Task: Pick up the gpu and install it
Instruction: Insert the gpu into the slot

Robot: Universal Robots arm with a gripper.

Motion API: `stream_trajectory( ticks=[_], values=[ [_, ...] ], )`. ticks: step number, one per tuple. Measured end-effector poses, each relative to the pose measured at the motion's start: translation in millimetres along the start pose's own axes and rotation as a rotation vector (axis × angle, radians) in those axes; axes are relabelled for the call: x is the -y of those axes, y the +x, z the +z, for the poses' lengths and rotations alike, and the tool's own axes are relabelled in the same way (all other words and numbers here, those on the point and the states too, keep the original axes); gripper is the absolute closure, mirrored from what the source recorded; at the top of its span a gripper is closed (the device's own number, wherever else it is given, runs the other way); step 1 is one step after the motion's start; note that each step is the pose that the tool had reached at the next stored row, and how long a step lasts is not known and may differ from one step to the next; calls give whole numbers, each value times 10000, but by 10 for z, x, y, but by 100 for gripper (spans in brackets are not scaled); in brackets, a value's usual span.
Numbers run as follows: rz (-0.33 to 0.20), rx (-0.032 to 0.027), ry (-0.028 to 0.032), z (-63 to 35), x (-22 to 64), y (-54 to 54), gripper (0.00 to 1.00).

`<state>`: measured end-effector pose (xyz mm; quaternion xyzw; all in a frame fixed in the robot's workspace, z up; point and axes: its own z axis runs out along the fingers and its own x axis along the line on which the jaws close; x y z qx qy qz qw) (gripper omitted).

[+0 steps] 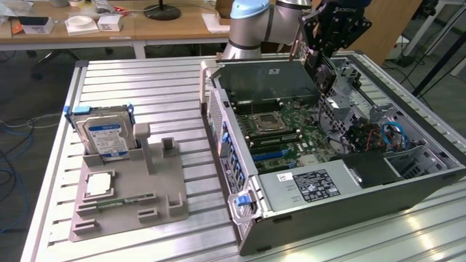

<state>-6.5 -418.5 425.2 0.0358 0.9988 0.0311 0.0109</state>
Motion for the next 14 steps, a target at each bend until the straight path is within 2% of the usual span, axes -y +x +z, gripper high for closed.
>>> stream_trajectory(
  ticks=[9,14],
  values=[
    [-23,-2,0,0,-1,0,73],
    [-888,-58,-17,2,-1,0,73]
  ],
)
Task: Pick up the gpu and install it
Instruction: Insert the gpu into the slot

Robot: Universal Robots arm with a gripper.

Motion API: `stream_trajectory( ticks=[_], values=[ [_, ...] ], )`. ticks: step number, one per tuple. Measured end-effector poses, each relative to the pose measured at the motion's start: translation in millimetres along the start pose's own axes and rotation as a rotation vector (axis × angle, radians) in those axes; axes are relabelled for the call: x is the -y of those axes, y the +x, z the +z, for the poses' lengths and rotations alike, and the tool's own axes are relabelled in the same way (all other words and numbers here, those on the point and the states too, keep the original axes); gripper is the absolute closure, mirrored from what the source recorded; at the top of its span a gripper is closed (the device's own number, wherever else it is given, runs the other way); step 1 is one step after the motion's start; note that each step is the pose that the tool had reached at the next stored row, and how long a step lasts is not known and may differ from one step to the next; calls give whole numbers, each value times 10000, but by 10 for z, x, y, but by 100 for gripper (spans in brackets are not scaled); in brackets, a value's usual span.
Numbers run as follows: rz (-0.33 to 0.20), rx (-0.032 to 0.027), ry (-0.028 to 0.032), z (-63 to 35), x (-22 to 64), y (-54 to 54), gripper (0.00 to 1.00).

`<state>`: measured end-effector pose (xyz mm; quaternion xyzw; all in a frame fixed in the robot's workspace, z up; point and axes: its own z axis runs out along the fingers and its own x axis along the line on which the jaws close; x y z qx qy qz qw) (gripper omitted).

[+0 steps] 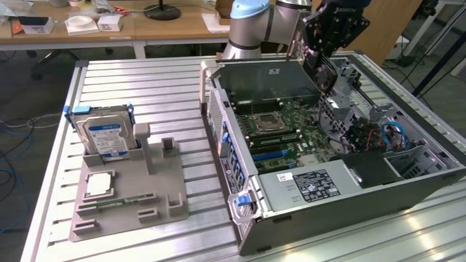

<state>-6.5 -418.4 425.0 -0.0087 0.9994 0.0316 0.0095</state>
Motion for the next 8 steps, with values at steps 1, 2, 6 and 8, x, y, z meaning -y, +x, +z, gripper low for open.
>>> stream_trajectory(
  ticks=[1,2,6,8],
  values=[
    [-179,-12,-2,0,0,0,73],
    [-360,-23,-6,0,0,0,73],
    [-1079,-69,-20,2,0,0,73],
    [-1436,-91,-27,3,0,0,73]
  ],
)
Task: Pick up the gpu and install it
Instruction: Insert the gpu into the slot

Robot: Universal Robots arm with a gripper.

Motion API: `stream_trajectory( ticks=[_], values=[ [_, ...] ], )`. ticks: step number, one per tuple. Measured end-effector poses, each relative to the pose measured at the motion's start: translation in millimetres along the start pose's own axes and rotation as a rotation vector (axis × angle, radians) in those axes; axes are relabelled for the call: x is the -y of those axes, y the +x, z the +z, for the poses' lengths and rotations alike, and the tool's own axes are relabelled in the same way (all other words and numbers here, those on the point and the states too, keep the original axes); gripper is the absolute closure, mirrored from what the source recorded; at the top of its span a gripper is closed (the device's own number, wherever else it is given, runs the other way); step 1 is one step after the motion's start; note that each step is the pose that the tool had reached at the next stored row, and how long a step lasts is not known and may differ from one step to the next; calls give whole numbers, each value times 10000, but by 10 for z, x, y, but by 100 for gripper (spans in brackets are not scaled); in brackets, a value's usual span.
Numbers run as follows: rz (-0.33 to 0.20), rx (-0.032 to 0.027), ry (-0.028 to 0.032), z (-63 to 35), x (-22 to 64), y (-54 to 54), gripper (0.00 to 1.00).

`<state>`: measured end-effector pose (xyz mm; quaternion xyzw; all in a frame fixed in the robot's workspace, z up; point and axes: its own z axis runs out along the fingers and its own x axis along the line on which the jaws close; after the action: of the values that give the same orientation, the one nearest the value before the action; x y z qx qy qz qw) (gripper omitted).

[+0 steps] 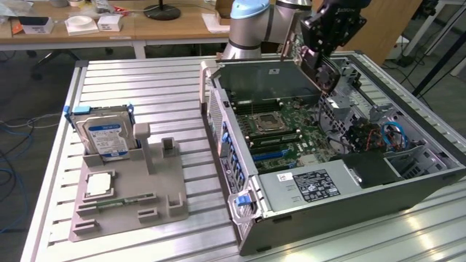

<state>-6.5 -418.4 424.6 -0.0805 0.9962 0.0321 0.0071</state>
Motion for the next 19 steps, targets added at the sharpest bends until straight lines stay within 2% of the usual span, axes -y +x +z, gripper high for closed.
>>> stream_trajectory(
  ticks=[19],
  values=[
    [-3457,-236,-72,4,0,0,73]
  ],
)
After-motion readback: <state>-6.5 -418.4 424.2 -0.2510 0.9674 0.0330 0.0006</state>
